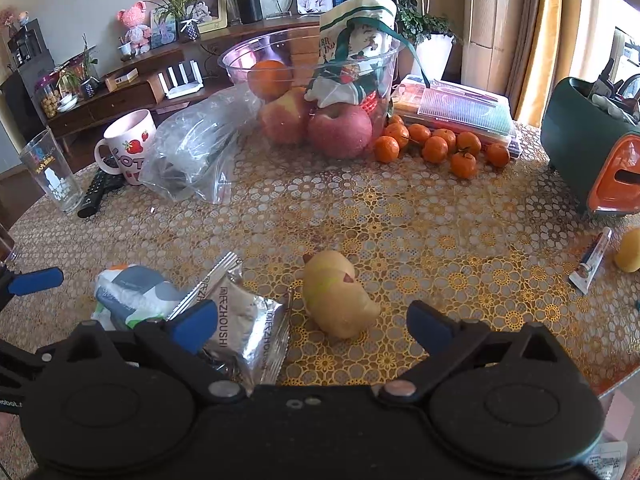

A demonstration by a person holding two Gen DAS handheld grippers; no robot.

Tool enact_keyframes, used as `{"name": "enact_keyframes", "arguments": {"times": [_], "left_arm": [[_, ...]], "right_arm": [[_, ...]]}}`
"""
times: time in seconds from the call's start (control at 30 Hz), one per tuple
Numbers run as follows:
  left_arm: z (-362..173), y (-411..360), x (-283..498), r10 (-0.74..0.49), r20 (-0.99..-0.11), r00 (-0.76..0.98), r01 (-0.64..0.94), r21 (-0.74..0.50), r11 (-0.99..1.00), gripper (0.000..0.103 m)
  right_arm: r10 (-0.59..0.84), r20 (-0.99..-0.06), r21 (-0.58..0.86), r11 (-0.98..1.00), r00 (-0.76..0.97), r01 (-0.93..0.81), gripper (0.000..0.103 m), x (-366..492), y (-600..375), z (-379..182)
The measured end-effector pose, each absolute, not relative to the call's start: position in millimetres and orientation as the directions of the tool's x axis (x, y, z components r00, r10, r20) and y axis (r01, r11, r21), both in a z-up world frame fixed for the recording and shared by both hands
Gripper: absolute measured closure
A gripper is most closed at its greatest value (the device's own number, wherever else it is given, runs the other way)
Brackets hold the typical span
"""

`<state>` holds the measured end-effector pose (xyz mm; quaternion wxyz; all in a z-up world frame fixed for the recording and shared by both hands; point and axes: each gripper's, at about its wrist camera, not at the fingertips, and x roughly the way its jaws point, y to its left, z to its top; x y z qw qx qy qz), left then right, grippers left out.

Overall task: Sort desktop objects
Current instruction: 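Move the left tool toward the white tissue pack while the right tool approaches the yellow pear toy, then close the left tool on the tissue pack while the right tool grasps the yellow toy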

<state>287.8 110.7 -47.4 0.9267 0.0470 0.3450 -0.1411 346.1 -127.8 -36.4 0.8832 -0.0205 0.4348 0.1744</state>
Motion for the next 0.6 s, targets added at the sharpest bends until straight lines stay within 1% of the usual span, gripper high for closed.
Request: {"name": "enact_keyframes", "arguments": {"times": [0.07, 0.2, 0.3, 0.37, 0.53, 0.6], "left_arm": [[-50.8, 113.4, 293.5, -0.25, -0.662, 0.707, 0.35, 0.019, 0.937, 0.0], [-57.1, 120.0, 305.7, -0.321, -0.685, 0.654, 0.473, 0.04, 0.88, 0.0], [-63.9, 122.8, 312.5, -0.344, -0.703, 0.623, 0.544, 0.073, 0.836, 0.0], [-68.4, 126.2, 317.3, -0.356, -0.708, 0.61, 0.576, 0.087, 0.813, 0.0], [-75.9, 132.3, 330.6, -0.423, -0.697, 0.58, 0.64, 0.068, 0.766, 0.0], [-80.4, 129.2, 335.6, -0.429, -0.698, 0.573, 0.666, 0.092, 0.74, 0.0]], "right_arm": [[0.287, -0.78, 0.113, 0.939, 0.557, -0.325, 0.002, 351.5, -126.8, -40.3], [0.276, -0.788, 0.103, 0.94, 0.55, -0.325, 0.002, 360.2, -124.4, -46.7], [0.271, -0.791, 0.099, 0.941, 0.548, -0.323, 0.002, 366.2, -123.0, -49.5], [0.266, -0.795, 0.093, 0.942, 0.545, -0.324, 0.002, 370.1, -121.6, -52.1], [0.256, -0.806, 0.09, 0.944, 0.534, -0.317, 0.002, 382.1, -116.9, -61.1], [0.249, -0.81, 0.085, 0.946, 0.531, -0.314, 0.002, 387.1, -114.3, -65.3]]}}
